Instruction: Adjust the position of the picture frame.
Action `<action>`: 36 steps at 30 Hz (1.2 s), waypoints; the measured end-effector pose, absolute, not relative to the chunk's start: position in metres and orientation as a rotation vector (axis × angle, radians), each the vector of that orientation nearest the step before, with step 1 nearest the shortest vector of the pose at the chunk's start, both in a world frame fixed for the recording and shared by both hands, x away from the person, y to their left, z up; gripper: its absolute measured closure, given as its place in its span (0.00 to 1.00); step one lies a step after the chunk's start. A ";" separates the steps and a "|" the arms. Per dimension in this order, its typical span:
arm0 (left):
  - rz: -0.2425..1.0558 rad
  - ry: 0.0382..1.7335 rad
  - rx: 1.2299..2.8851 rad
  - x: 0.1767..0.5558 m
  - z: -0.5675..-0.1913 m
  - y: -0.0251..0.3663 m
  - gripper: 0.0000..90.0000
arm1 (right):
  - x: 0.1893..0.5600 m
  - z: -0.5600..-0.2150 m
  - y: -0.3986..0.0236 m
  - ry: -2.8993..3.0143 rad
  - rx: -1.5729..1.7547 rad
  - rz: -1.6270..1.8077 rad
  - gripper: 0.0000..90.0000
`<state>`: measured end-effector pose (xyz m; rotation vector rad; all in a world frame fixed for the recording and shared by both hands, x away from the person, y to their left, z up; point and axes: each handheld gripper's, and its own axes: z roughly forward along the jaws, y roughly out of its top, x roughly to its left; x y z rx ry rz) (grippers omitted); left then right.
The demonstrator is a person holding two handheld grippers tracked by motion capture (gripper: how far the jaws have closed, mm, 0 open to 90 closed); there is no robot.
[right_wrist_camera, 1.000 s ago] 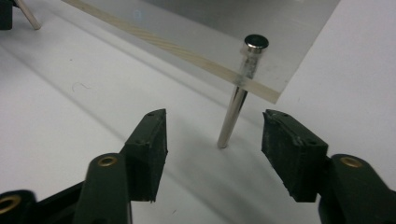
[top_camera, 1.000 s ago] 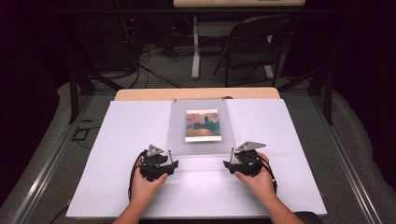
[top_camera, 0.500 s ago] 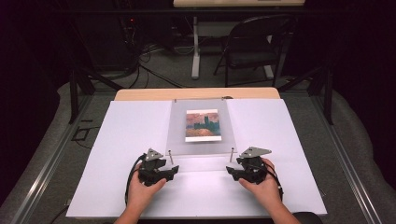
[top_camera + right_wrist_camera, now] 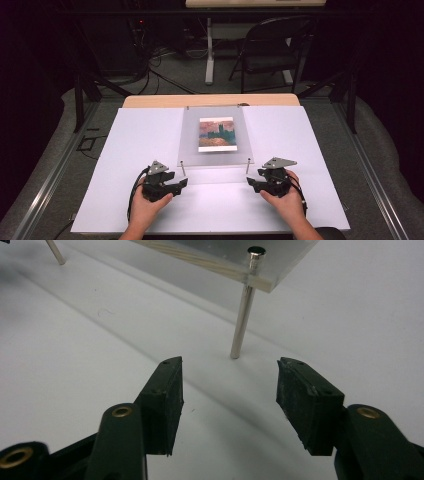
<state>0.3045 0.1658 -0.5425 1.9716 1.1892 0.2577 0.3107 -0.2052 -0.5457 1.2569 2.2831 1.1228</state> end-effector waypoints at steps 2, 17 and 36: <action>0.265 1.189 1.970 0.305 -0.543 0.166 0.43 | 0.311 -0.545 -0.206 2.281 1.256 1.132 0.49; 0.290 1.231 1.971 0.306 -0.537 0.172 0.44 | 0.313 -0.543 -0.208 2.302 1.268 1.092 0.44; 0.356 1.293 1.941 0.336 -0.500 0.201 0.42 | 0.330 -0.507 -0.234 2.292 1.324 1.029 0.36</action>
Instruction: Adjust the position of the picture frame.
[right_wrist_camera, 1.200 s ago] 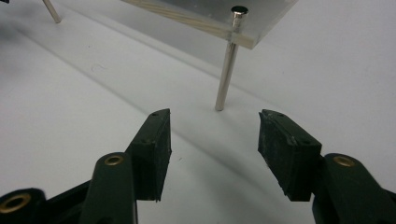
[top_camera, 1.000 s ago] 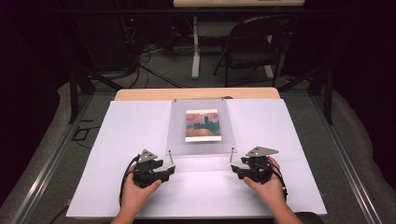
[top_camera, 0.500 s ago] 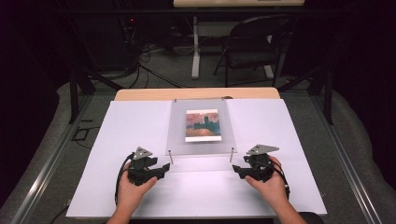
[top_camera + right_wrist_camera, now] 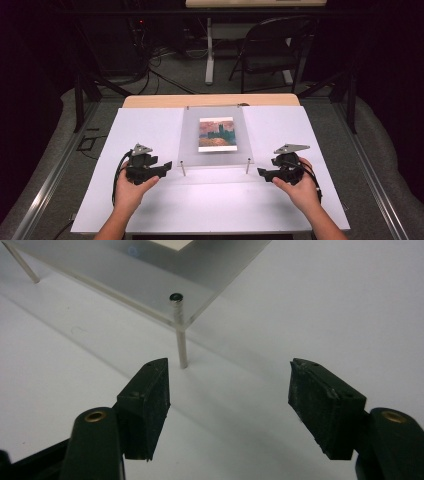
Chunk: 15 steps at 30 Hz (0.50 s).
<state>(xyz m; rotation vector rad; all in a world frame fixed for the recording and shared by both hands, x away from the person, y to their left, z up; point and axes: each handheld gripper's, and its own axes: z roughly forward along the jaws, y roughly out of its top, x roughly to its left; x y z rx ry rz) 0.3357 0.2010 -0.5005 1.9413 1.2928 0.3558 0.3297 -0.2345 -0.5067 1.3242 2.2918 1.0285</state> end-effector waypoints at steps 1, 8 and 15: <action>0.348 1.288 1.939 0.338 -0.499 0.202 0.42 | 0.330 -0.505 -0.235 2.283 1.321 1.029 0.37; 0.309 1.293 1.932 0.354 -0.494 0.201 0.42 | 0.344 -0.498 -0.240 2.250 1.288 0.967 0.39; 0.329 1.304 1.940 0.373 -0.490 0.192 0.42 | 0.365 -0.498 -0.239 2.241 1.329 0.942 0.41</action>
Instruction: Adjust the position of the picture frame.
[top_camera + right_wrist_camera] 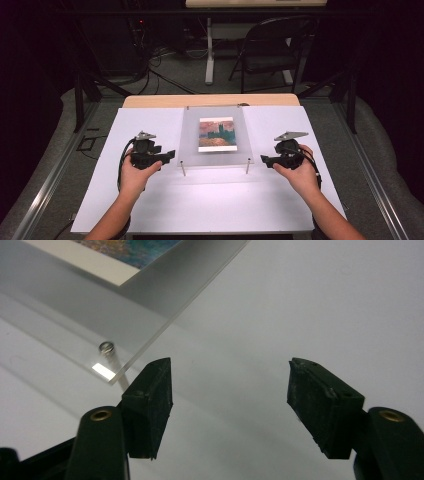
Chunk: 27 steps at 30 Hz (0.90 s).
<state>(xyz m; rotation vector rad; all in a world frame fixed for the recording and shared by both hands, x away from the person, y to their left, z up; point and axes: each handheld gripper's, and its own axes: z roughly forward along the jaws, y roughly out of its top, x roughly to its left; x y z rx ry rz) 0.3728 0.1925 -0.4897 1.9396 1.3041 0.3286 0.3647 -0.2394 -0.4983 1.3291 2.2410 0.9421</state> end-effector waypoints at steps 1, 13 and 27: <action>0.328 1.307 1.940 0.376 -0.489 0.191 0.43 | 0.368 -0.498 -0.239 2.239 1.331 0.941 0.44; 0.320 1.330 1.921 0.411 -0.473 0.180 0.43 | 0.398 -0.484 -0.229 2.239 1.305 0.943 0.58; 0.272 1.384 1.914 0.444 -0.469 0.169 0.44 | 0.433 -0.481 -0.217 2.231 1.385 0.989 0.56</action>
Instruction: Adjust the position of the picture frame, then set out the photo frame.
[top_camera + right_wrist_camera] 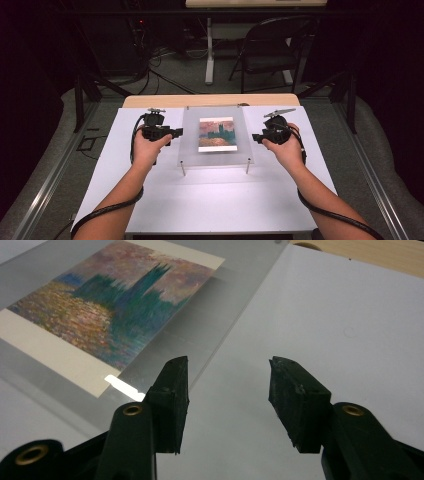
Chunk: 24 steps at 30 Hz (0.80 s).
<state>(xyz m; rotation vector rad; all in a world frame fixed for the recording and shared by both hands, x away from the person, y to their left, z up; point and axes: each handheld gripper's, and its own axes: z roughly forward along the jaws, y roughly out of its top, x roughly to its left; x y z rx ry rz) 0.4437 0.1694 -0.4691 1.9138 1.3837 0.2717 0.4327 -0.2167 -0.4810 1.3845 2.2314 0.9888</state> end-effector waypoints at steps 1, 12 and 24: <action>0.275 1.387 1.914 0.446 -0.470 0.168 0.44 | 0.435 -0.481 -0.216 2.229 1.375 0.992 0.56; 0.282 1.418 1.930 0.468 -0.475 0.154 0.44 | 0.462 -0.477 -0.205 2.200 1.396 1.030 0.55; 0.272 1.451 1.956 0.487 -0.486 0.139 0.44 | 0.481 -0.482 -0.196 2.218 1.430 1.050 0.53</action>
